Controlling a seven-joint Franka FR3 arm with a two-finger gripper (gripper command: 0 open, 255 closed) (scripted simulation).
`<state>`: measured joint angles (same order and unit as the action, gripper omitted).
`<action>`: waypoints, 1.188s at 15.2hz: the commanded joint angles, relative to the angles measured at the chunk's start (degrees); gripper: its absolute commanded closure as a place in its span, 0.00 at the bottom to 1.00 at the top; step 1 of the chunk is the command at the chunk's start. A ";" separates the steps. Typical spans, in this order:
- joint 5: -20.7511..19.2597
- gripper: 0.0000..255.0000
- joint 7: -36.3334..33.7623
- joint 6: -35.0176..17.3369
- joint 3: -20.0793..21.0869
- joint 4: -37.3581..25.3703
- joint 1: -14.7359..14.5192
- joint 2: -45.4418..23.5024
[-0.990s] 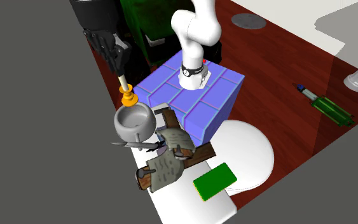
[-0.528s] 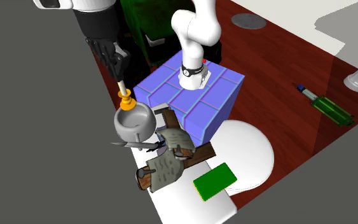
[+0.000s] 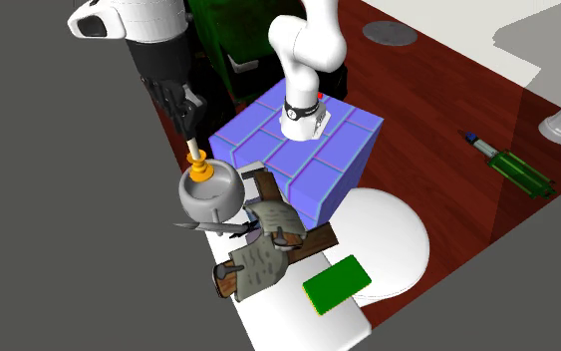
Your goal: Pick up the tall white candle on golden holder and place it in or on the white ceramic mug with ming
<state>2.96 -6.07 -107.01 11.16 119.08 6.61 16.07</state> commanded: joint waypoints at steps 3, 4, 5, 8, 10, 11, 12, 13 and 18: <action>0.05 1.00 0.11 -3.53 -0.12 4.21 0.44 -2.94; 0.06 1.00 0.11 -4.30 -0.05 4.84 0.47 -3.08; 0.06 1.00 0.10 -5.08 0.03 5.46 0.52 -3.23; 0.08 1.00 0.12 -5.59 0.17 5.86 0.64 -3.34; 0.11 1.00 0.14 -5.59 0.27 5.86 0.75 -3.33; 0.11 1.00 0.14 -5.59 0.29 5.86 0.77 -3.33; 0.13 1.00 0.15 -5.59 0.34 5.86 0.82 -3.33; 0.14 1.00 0.16 -5.58 0.38 5.86 0.87 -3.33; 0.26 0.00 -0.39 -7.33 0.81 7.58 0.59 -3.33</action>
<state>3.15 -6.56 -115.00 12.16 126.25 7.03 14.93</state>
